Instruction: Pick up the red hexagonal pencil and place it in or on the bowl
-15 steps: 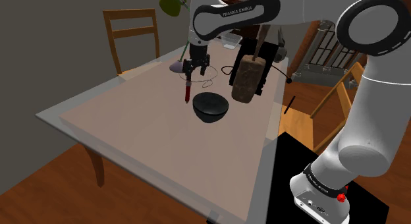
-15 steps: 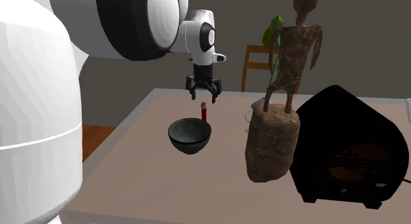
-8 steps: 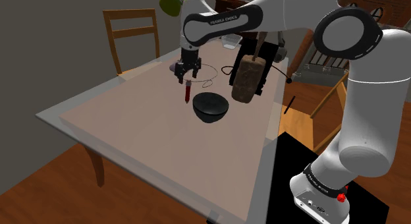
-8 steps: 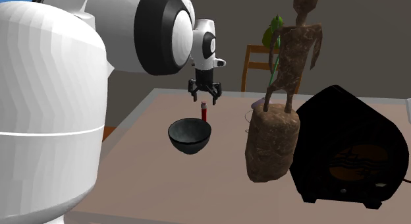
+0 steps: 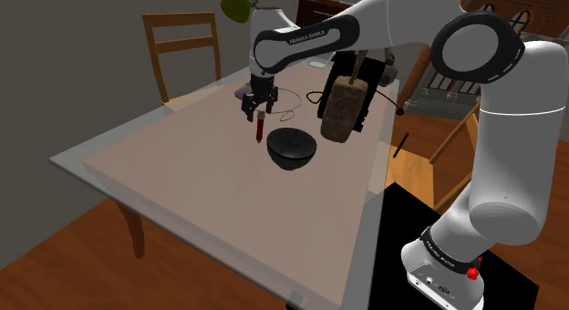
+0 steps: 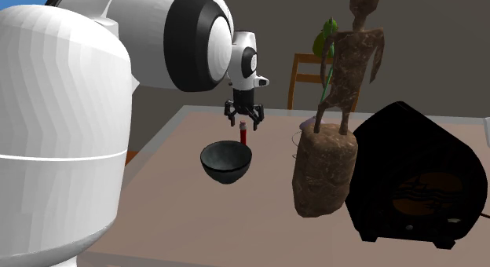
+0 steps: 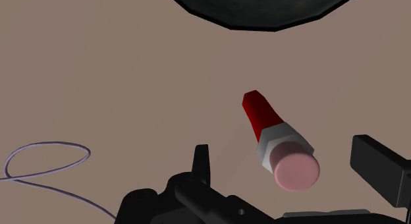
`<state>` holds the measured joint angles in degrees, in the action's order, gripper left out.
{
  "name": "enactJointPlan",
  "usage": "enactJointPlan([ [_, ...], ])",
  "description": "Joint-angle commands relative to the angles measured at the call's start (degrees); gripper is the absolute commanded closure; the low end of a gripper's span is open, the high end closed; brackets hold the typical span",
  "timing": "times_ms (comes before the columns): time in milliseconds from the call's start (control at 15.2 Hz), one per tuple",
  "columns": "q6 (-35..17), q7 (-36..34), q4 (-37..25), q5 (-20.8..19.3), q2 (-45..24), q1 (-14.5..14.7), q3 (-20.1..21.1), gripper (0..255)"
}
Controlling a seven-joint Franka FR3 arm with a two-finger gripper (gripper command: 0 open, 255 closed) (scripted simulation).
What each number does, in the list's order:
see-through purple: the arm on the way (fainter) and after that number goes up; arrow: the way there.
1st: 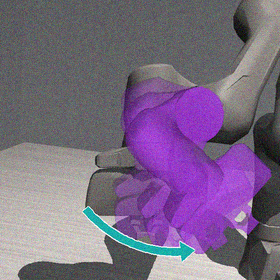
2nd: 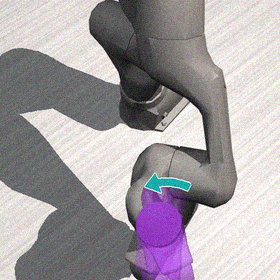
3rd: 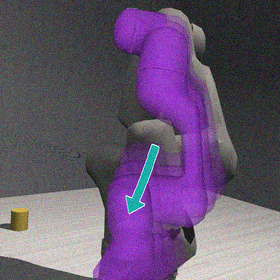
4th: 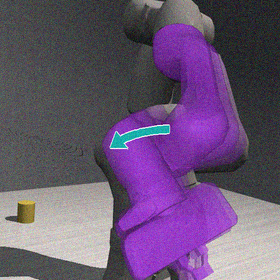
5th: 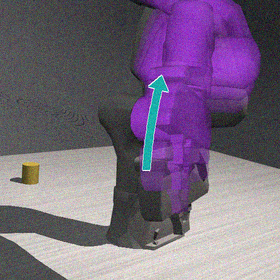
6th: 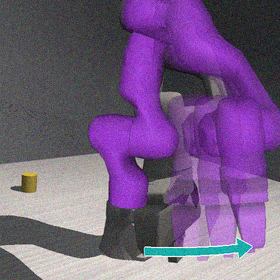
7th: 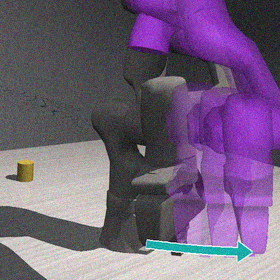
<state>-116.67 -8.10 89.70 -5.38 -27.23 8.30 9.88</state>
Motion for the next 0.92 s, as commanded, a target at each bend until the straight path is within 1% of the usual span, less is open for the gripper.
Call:
enactJointPlan([
  [0, -0.04, 0.0, 0.03, 0.0, 0.0, 0.0, 0.0, 0],
  [132, -0.03, 0.0, 0.02, 0.0, 0.0, 0.0, 0.0, 0],
  [198, -0.03, 0.0, 0.02, 0.0, 0.0, 0.0, 0.0, 255],
  [792, -0.04, 0.0, 0.03, 0.0, 0.0, 0.0, 0.0, 255],
  [858, 0.6, 0.04, -0.36, 0.06, 0.26, -0.01, 0.03, 255],
])
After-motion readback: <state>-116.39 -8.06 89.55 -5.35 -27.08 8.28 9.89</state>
